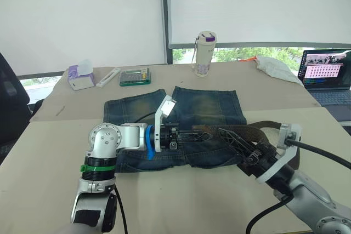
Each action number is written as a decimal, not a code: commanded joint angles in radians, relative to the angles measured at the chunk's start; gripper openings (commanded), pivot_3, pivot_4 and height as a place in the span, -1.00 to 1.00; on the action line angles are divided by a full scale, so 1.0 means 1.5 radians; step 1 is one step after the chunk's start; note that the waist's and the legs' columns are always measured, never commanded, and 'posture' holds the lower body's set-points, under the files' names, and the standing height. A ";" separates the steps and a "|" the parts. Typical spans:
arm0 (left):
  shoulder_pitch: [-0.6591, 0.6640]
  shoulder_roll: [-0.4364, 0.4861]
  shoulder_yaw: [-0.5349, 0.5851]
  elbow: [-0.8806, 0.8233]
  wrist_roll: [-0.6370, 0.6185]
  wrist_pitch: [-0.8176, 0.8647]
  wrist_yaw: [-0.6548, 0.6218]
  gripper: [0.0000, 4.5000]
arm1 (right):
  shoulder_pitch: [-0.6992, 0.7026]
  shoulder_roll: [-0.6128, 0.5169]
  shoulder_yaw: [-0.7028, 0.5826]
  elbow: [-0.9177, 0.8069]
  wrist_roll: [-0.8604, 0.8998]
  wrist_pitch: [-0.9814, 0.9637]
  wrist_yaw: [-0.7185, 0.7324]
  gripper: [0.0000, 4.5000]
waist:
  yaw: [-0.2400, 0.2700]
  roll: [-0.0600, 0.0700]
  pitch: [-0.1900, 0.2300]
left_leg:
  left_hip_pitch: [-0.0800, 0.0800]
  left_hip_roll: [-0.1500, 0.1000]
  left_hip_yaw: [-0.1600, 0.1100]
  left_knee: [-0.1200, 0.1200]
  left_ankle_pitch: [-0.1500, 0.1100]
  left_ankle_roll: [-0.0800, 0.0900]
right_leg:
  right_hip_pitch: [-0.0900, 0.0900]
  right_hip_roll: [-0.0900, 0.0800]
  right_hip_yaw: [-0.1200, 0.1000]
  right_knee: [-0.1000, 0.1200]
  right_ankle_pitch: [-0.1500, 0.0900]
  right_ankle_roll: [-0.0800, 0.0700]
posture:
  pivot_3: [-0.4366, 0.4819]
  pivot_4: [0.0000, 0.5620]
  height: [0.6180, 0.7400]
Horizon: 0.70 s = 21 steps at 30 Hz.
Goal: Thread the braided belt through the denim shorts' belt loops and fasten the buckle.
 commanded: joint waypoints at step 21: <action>0.144 0.111 -0.274 -0.084 0.484 -0.632 -0.209 0.85 | -0.177 -0.204 -0.044 0.192 -0.110 0.158 -0.046 -1.00 | 0.008 0.000 0.000 | -0.002 0.000 0.001 0.000 0.000 0.001 | 0.002 -0.001 0.000 -0.006 0.001 -0.001 | -0.05 -0.47 1.00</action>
